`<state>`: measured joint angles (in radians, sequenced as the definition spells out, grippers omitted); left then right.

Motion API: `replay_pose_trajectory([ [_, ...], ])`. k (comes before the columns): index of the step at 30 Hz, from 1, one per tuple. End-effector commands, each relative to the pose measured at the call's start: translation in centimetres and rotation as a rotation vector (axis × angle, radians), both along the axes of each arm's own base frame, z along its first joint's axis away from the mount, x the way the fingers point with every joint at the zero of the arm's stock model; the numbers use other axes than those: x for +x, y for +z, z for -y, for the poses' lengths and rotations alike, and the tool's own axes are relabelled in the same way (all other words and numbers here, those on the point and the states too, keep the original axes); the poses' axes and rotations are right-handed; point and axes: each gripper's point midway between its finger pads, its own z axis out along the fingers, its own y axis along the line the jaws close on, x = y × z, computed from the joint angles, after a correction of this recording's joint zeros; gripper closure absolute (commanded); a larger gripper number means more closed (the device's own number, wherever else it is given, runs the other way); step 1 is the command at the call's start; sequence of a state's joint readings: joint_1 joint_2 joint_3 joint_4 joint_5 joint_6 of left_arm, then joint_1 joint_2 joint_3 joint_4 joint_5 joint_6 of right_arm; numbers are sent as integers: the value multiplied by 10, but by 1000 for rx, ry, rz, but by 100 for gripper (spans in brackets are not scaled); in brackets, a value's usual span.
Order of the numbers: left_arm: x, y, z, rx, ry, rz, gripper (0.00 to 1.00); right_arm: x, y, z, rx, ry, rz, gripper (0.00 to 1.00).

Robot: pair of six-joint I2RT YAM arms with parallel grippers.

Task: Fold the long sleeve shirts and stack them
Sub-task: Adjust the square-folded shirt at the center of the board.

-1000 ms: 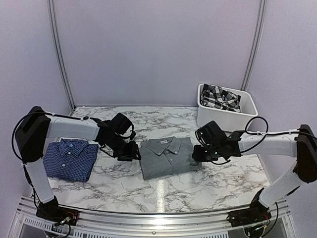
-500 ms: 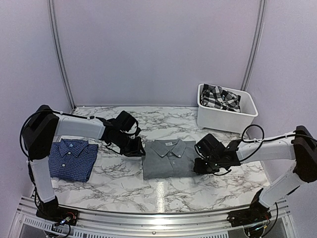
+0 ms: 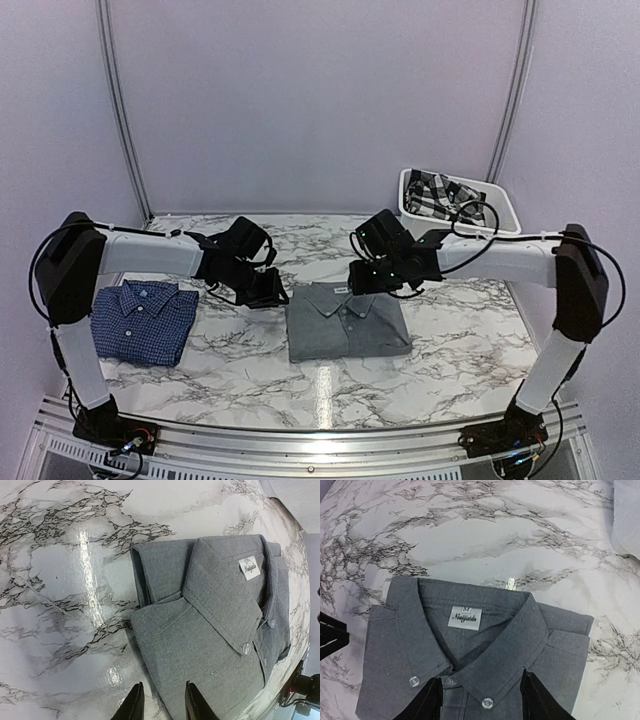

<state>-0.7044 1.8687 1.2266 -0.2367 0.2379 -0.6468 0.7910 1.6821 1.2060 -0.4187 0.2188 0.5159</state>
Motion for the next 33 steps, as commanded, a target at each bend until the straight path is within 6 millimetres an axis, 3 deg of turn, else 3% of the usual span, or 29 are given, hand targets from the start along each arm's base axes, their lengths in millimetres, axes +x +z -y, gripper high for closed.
replay_pose_trajectory([
  [1,0,10,-6,10,-4,29,69,38,-17,-3,-55,15,11,50],
  [7,-4,12,-12,26,-4,33,69,69,-47,7,-111,-17,-22,52],
  [13,-6,11,-15,32,-6,33,68,74,-66,10,-137,-25,-46,56],
  [20,-6,12,-13,27,-10,31,69,78,-72,10,-142,-36,-47,73],
  [26,-6,13,-13,26,-9,31,70,80,-47,20,-159,-80,-3,98],
  [33,-5,12,-11,23,-6,25,71,72,-10,34,-157,-148,70,100],
])
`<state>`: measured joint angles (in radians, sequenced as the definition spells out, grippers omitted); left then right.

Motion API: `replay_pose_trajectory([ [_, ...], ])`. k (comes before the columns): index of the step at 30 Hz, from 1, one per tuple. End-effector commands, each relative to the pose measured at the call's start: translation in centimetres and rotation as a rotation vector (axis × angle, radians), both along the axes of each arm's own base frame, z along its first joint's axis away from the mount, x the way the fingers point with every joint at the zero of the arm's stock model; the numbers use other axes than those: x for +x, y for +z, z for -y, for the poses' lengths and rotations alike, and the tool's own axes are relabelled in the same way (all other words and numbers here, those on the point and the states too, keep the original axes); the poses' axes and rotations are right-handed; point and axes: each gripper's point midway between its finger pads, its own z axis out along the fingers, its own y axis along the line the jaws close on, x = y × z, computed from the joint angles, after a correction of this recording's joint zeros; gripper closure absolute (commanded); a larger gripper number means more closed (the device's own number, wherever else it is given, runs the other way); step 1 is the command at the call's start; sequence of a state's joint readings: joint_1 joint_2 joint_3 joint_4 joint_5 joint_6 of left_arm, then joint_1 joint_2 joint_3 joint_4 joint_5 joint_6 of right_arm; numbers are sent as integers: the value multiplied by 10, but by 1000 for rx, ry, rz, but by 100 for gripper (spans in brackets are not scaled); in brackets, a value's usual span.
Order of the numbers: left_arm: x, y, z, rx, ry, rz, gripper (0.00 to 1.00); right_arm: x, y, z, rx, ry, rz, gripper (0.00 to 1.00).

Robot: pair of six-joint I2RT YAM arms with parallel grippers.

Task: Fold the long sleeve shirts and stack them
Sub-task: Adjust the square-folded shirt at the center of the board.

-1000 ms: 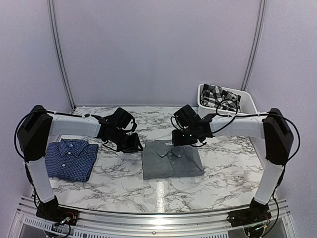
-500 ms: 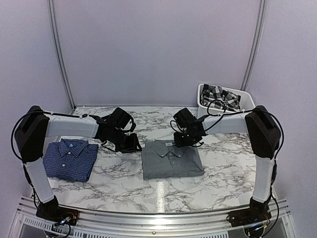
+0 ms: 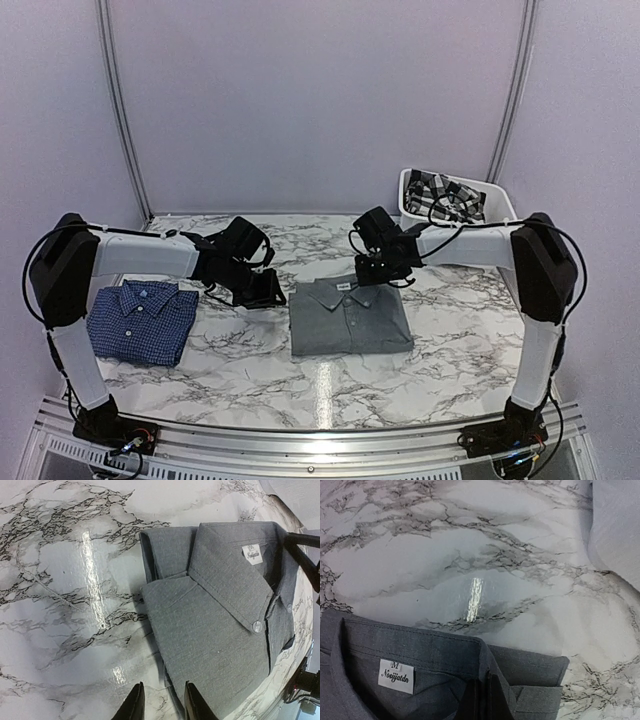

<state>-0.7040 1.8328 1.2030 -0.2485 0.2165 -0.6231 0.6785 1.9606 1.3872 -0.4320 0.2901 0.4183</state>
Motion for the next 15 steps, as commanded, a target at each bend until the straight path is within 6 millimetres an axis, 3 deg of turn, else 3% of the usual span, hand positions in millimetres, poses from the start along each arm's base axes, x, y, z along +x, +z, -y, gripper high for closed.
replay_pose_trajectory([
  [1,-2,7,-3,3,0,1,71,1,46,13,18,-72,105,100],
  [6,3,6,2,-1,-6,0,71,0,32,20,-6,-104,86,100],
  [11,13,8,9,-4,-1,14,71,0,36,26,18,-134,124,100],
  [15,20,4,20,-16,-11,1,72,2,22,38,-26,-179,110,100],
])
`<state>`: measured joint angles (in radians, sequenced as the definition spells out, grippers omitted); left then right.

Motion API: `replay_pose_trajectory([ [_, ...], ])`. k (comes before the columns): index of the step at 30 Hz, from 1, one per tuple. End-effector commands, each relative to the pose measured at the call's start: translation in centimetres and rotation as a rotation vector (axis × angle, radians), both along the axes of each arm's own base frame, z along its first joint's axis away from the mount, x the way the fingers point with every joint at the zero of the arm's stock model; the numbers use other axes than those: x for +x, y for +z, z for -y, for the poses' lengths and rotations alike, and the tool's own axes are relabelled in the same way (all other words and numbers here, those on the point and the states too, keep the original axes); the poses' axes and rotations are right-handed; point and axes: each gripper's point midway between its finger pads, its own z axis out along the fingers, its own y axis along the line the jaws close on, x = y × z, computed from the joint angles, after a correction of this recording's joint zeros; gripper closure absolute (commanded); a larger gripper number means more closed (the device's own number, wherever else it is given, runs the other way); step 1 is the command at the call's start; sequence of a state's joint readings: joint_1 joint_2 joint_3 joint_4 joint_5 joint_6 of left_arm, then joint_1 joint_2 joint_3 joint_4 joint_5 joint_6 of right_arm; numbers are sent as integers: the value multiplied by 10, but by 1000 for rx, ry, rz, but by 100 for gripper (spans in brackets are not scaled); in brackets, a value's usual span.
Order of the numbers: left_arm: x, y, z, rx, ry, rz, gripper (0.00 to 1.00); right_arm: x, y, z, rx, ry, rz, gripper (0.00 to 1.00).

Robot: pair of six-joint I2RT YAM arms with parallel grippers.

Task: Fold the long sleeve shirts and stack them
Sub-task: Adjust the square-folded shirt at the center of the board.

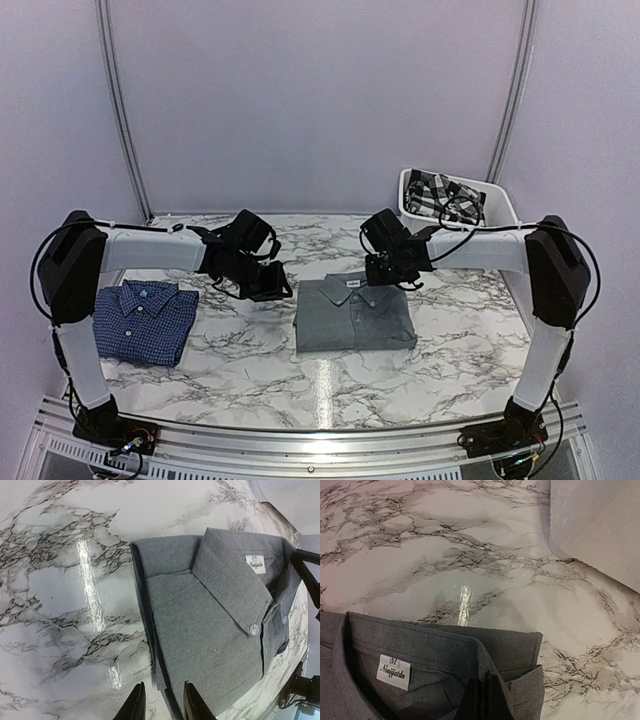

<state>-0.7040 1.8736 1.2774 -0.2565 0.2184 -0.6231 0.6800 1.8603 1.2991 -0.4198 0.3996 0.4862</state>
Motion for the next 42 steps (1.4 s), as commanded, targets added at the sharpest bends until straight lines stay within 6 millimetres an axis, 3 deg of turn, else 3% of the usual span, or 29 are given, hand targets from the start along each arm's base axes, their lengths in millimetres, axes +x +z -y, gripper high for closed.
replay_pose_trajectory([
  [1,8,-4,9,-2,-11,-18,73,10,-3,13,-9,-73,31,100],
  [4,7,-5,14,-12,-25,-25,73,10,-19,11,-10,-74,3,100],
  [6,4,-7,17,-13,-41,-30,73,9,-23,7,2,-61,-14,91],
  [8,-3,-8,20,-17,-60,-40,73,9,-18,4,19,-49,-10,76],
  [11,-17,-6,27,-29,-95,-49,76,8,-1,3,27,-36,13,62],
  [15,-37,-5,36,-36,-137,-60,81,-4,28,-6,39,7,50,54],
  [17,-46,-4,40,-51,-150,-73,85,-15,32,-18,42,42,52,54],
  [21,-67,-5,56,-74,-201,-87,88,-31,9,-34,58,88,0,60],
  [25,-76,-24,62,-62,-214,-124,91,-26,-21,-30,67,74,-45,75],
  [28,-78,-44,60,-30,-203,-145,92,-21,-47,-20,67,53,-88,75],
  [31,-83,-65,53,6,-194,-182,92,-22,-74,-14,69,53,-141,66],
  [33,-86,-76,49,26,-188,-201,92,-23,-78,-16,67,66,-158,58],
  [37,-88,-76,44,35,-180,-194,92,-25,-52,-21,73,88,-116,45],
  [42,-77,-41,42,4,-152,-115,89,-43,-10,-36,39,131,-54,42],
])
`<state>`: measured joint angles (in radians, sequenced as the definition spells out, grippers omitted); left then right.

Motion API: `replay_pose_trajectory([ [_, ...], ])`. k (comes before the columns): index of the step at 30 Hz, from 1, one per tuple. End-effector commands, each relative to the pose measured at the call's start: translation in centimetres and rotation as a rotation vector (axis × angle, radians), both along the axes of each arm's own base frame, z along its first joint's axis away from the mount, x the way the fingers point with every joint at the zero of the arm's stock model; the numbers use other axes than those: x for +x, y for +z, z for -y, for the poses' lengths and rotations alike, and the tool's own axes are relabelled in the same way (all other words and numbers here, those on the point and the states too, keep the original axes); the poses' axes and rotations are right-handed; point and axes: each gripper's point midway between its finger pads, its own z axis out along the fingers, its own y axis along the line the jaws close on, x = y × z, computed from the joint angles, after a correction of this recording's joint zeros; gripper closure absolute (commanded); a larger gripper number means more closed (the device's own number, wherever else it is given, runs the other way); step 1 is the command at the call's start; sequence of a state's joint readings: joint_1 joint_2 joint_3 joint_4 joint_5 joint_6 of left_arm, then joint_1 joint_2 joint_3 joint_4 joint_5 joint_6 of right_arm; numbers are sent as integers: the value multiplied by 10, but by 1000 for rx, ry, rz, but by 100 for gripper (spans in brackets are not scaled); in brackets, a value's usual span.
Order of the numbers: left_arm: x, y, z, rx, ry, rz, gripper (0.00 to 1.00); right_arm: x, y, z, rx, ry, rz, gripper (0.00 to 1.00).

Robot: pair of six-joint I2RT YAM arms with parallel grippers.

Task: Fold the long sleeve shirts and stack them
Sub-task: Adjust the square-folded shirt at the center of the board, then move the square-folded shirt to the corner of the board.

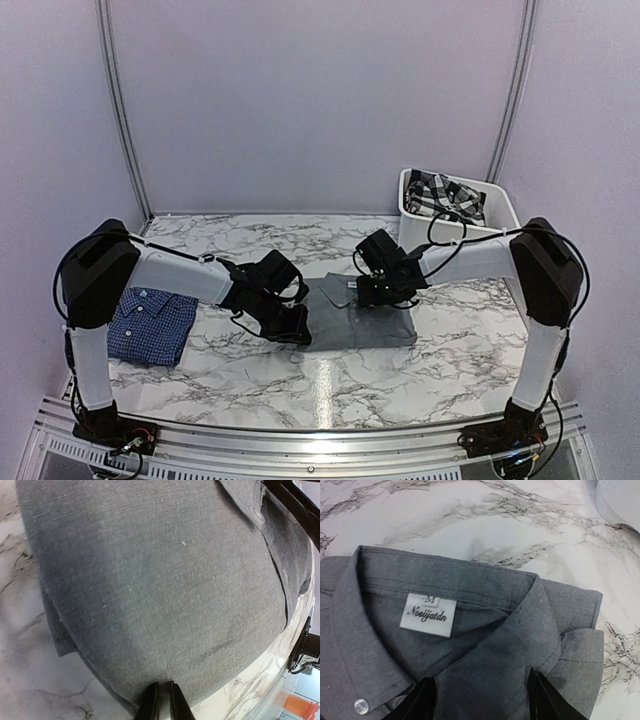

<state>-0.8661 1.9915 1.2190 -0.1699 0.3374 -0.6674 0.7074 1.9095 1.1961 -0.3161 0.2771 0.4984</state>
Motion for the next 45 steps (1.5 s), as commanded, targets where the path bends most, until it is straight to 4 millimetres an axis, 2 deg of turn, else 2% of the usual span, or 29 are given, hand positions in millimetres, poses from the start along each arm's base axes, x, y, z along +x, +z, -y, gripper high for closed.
replay_pose_trajectory([
  [1,7,24,-15,15,51,64,87,-24,45,-21,-21,58,57,42],
  [4,18,49,-32,18,118,126,84,-54,43,-42,-16,107,35,45],
  [7,29,60,-66,81,208,181,81,-87,22,-60,-4,154,-21,49],
  [10,32,59,-107,164,297,203,81,-108,-7,-64,-10,169,-85,52],
  [13,34,53,-160,307,394,239,80,-120,-33,-59,-13,167,-134,49],
  [15,30,50,-190,378,448,241,77,-125,-41,-57,-9,166,-153,46],
  [17,26,47,-217,454,494,250,70,-126,-40,-56,-2,168,-154,42],
  [20,20,45,-256,601,551,287,63,-124,-24,-58,26,172,-121,35],
  [24,12,36,-290,733,597,286,58,-113,13,-67,60,188,-46,30],
  [28,12,23,-302,807,596,267,58,-104,46,-67,111,191,13,26],
  [32,19,10,-300,850,567,249,59,-95,71,-50,132,165,69,20],
  [33,20,7,-300,860,561,248,59,-93,75,-44,135,158,79,15],
  [34,22,4,-299,868,552,244,60,-92,79,-39,143,150,89,4],
  [35,23,1,-298,869,546,239,60,-91,81,-33,149,141,95,2],
  [40,28,-14,-289,856,500,207,65,-85,94,-4,190,85,145,1],
  [41,29,-16,-288,858,494,202,67,-84,96,1,197,74,153,2],
  [45,31,-24,-283,850,470,190,90,-80,103,19,215,37,184,2],
])
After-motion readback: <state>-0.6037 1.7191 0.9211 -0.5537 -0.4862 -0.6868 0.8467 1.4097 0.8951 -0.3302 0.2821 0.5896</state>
